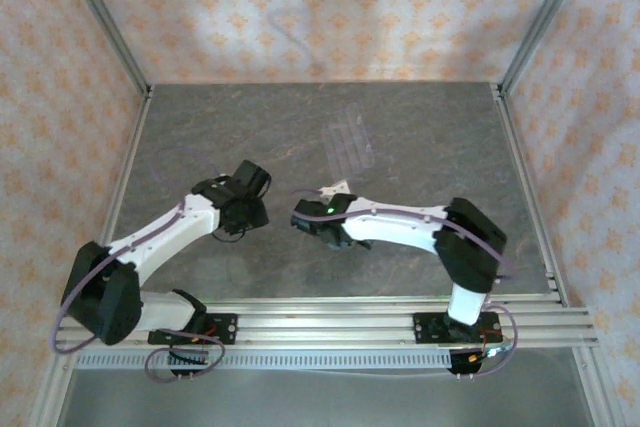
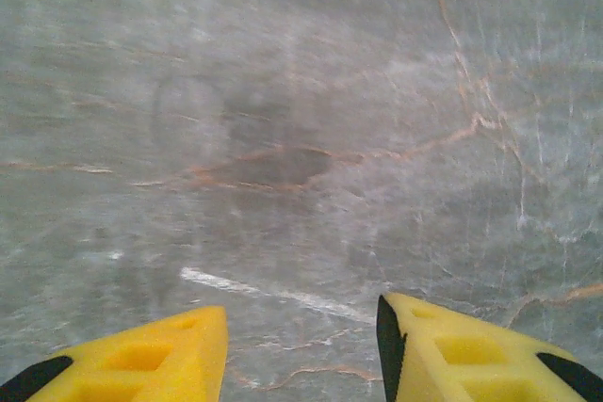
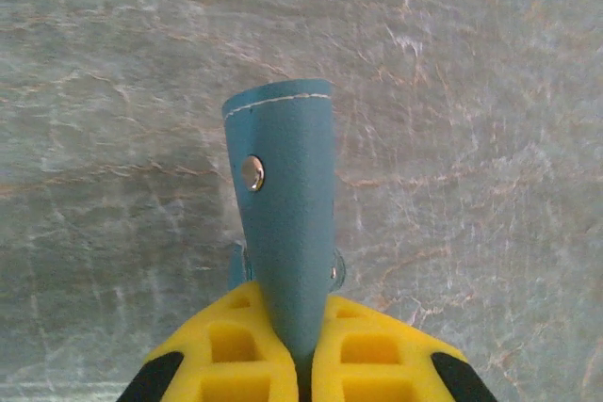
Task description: Put the credit cards into the card holder
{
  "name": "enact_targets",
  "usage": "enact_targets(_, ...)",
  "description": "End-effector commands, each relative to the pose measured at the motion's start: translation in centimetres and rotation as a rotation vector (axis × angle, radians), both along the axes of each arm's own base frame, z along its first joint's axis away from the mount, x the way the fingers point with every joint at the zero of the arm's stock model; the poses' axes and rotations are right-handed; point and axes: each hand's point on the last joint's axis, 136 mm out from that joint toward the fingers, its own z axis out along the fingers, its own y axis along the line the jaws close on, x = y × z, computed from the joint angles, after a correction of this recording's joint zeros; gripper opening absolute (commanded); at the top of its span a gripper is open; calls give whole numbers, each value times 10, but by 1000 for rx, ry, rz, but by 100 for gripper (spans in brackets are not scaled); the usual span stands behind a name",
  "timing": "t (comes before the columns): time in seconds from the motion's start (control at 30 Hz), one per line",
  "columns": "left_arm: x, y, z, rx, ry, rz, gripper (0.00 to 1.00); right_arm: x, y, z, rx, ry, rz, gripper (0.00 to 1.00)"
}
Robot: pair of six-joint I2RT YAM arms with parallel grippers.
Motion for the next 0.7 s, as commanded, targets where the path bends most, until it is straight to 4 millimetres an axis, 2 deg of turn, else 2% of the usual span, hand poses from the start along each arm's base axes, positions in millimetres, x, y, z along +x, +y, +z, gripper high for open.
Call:
enact_targets(0.0, -21, 35, 2, 63, 35, 104, 47, 6, 9, 6, -73, -100, -11, 4)
enact_targets(0.17, -27, 53, 12, 56, 11, 165, 49, -4, 48, -21, -24, -39, 36, 23)
enact_targets(0.33, -30, 61, 16, 49, 8, 192, 49, -21, 79, -38, 137, 82, 85, 41)
enact_targets(0.43, -29, 62, 18, 34, 2, 194, 49, -31, 97, -30, 298, 143, 122, 52)
enact_targets(0.57, -18, 47, 20, -17, 6, 114, 45, -43, 117, 1, 491, 218, 187, 57)
enact_targets(0.67, -6, 27, 25, -49, 0, 12, 39, -37, 104, 20, 561, 214, 163, 57)
